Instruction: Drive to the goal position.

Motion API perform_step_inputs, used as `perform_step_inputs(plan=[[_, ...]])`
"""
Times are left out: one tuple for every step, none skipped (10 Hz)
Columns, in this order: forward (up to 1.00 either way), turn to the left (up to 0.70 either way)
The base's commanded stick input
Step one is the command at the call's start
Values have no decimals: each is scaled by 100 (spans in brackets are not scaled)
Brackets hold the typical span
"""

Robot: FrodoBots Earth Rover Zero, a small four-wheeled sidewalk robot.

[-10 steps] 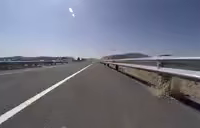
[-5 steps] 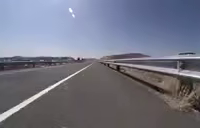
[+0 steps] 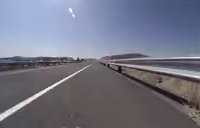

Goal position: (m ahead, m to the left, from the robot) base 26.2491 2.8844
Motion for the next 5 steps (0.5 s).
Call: perform_step_inputs(plan=[[100, 0], [100, 0], [100, 0], [100, 0], [100, 0]])
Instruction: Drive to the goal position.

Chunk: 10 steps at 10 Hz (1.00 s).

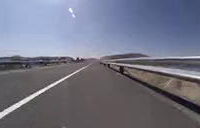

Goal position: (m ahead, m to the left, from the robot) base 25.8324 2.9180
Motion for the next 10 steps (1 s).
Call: perform_step_inputs(plan=[[100, 0], [100, 0], [100, 0], [100, 0], [100, 0], [100, 0], [100, 0], [100, 0], [100, 0], [100, 0]])
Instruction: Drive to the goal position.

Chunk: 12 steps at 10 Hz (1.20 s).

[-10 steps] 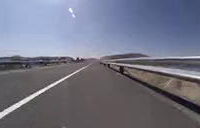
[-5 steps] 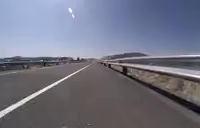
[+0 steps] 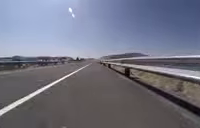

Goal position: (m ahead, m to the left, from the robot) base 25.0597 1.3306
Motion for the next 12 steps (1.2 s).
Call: perform_step_inputs(plan=[[100, 0], [100, 0], [100, 0], [100, 0], [100, 0], [100, 0], [100, 0], [100, 0], [100, 0], [100, 13], [100, 25], [100, 0]])
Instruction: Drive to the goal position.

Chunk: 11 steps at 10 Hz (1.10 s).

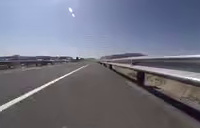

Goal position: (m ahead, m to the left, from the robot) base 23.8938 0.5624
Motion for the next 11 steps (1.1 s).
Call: perform_step_inputs(plan=[[100, 0], [100, 0], [100, 0], [100, 0], [100, 0], [100, 2], [100, 15], [100, 0], [100, 0], [100, 0], [100, 0]])
